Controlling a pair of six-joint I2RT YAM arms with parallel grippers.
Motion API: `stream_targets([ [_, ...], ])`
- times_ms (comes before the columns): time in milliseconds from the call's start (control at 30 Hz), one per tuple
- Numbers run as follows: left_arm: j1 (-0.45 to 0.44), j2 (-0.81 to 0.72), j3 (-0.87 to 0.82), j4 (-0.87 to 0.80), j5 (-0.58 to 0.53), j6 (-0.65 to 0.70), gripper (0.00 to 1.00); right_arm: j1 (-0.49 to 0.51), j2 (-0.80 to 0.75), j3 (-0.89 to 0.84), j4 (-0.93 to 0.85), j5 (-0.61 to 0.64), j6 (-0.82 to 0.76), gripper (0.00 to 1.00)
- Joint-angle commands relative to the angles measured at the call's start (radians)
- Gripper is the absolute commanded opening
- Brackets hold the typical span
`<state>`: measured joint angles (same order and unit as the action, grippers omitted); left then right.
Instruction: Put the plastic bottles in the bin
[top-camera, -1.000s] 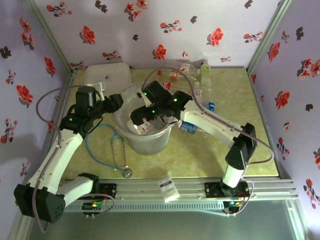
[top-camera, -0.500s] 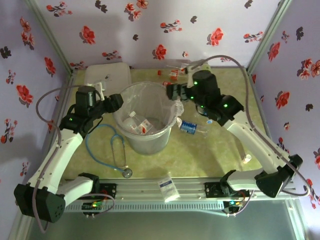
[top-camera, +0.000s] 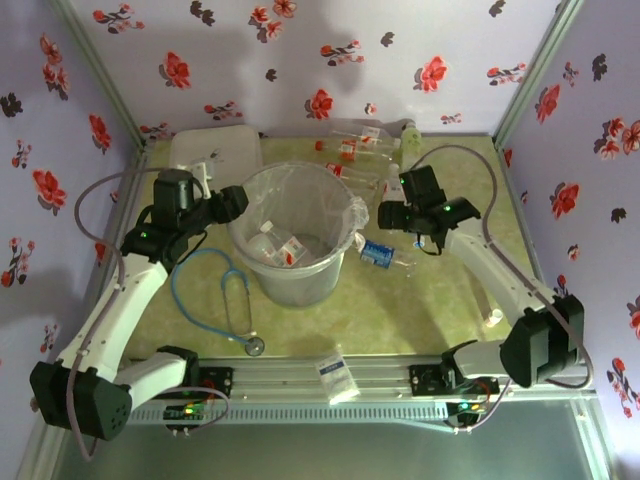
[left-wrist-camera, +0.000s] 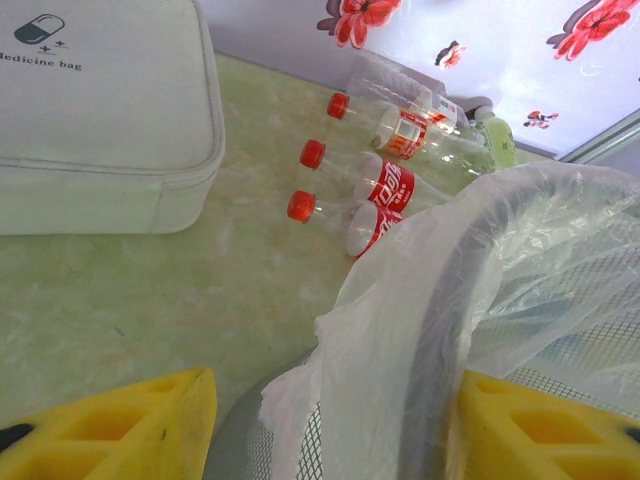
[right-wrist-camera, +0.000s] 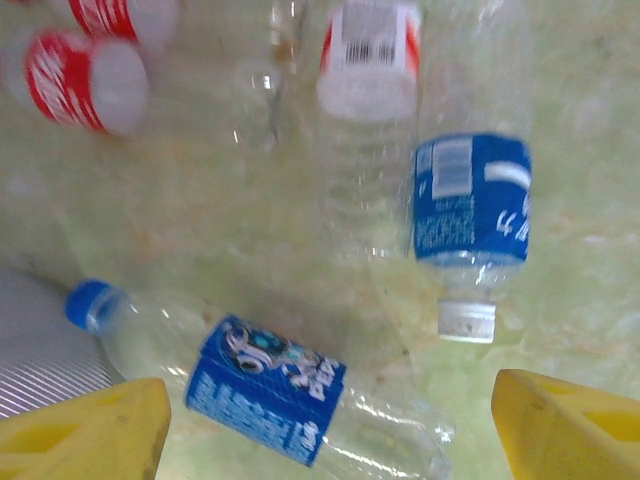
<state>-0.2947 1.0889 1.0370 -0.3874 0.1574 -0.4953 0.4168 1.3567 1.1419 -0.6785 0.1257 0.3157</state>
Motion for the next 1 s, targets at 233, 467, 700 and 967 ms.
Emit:
stream_targets([
  [233,-0.002,-0.014,-0.025,-0.091,-0.043,0.036,0.60,-0.007,0.169,-0.047,-0.037,-0.257,-0.368,0.92],
  [467,-0.002,-0.031,-0.029,-0.121,-0.044,0.036,0.61,-0.011,0.355,0.019,-0.035,-0.328,-0.391,0.93],
  [700,-0.003,-0.022,-0.008,-0.114,-0.053,0.034,0.61,-0.008,0.439,0.038,-0.006,-0.309,-0.330,0.85],
  [967,-0.003,0.021,0.011,-0.097,-0.035,0.029,0.61,-0.005,0.419,-0.014,0.106,-0.321,-0.210,0.63],
])
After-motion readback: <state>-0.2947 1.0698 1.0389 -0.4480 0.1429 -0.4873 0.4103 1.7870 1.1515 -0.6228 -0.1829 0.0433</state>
